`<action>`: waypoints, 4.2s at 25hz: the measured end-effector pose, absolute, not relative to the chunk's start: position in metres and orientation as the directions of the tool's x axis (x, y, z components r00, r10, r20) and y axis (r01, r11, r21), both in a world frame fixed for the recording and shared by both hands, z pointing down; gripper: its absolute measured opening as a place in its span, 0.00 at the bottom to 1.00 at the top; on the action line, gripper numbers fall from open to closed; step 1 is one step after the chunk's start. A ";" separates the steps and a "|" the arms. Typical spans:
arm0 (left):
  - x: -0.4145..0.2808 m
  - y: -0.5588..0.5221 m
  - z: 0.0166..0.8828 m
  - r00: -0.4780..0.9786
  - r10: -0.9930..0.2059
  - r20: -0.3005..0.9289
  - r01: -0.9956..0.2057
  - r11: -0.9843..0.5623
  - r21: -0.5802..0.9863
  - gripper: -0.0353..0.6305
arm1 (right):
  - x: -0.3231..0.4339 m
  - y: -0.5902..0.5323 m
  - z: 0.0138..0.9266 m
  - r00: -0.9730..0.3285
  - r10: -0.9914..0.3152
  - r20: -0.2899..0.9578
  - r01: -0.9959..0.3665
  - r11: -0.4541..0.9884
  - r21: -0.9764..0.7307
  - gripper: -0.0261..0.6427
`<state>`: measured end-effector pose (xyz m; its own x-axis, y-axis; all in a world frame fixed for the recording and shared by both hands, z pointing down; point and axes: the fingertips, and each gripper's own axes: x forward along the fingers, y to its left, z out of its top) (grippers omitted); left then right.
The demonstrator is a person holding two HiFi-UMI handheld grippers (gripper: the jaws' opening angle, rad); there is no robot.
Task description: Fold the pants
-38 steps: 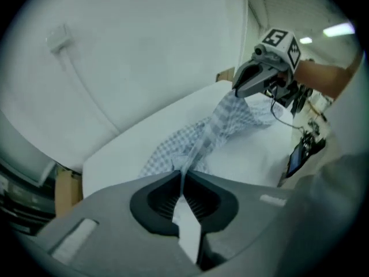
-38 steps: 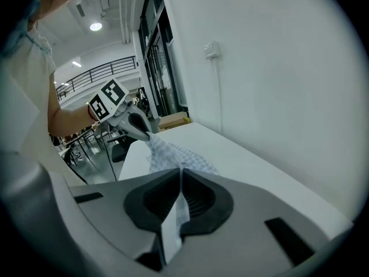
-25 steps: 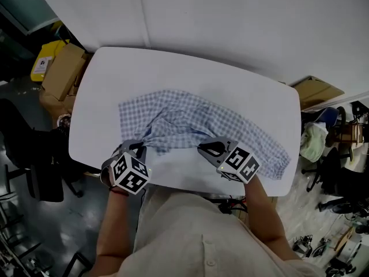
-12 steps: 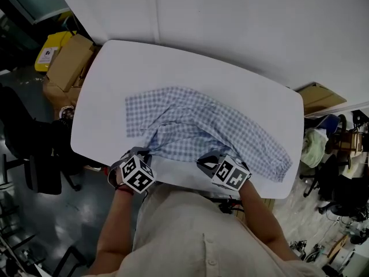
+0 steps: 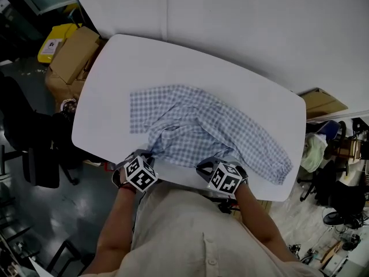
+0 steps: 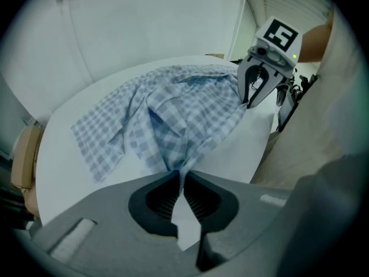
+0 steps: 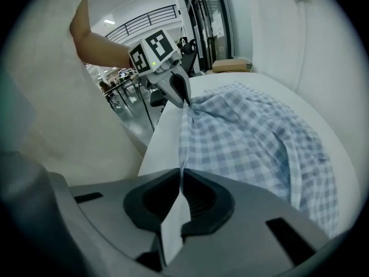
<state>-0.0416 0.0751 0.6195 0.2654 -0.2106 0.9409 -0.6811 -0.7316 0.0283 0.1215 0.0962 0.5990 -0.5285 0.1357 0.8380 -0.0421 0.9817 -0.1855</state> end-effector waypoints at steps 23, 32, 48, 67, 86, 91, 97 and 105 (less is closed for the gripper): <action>-0.047 -0.013 0.553 0.398 -0.323 0.858 -0.770 -0.626 0.122 0.25 | 0.027 -0.055 0.538 -0.546 0.055 0.836 -0.045 0.994 -0.095 0.22; -0.058 -0.014 0.563 0.437 -0.280 0.855 -0.778 -0.595 0.203 0.21 | 0.008 -0.060 0.596 -0.380 0.187 0.906 0.051 0.982 -0.181 0.18; -0.081 -0.029 0.518 0.532 -0.412 0.739 -0.787 -0.563 0.253 0.28 | -0.088 -0.054 0.496 -0.451 0.099 0.887 0.519 0.837 0.170 0.07; -0.192 0.020 0.533 0.324 -0.588 0.741 -0.946 -0.181 0.269 0.09 | -0.148 -0.045 0.507 -0.505 0.225 0.833 0.360 0.932 -0.034 0.20; -0.208 0.067 0.603 0.422 -0.560 0.713 -0.851 0.026 0.524 0.11 | -0.228 0.035 0.607 -0.243 0.242 0.939 0.441 0.890 -0.115 0.19; -0.207 0.068 0.603 0.434 -0.569 0.699 -0.841 0.023 0.541 0.11 | -0.226 0.039 0.625 -0.203 0.171 0.964 0.487 0.872 -0.052 0.17; -0.212 0.073 0.603 0.442 -0.583 0.682 -0.826 0.032 0.563 0.13 | -0.228 0.038 0.613 -0.292 0.198 0.936 0.413 0.909 -0.063 0.09; -0.212 0.071 0.604 0.438 -0.578 0.688 -0.827 0.039 0.560 0.13 | -0.221 0.026 0.605 -0.352 0.226 0.908 0.340 0.935 -0.101 0.10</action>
<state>-0.2118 0.0706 0.6035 0.4384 -0.5783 0.6880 -0.8274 0.0391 0.5602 -0.2214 0.0255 0.6051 -0.3521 0.2262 0.9082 0.3397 0.9351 -0.1012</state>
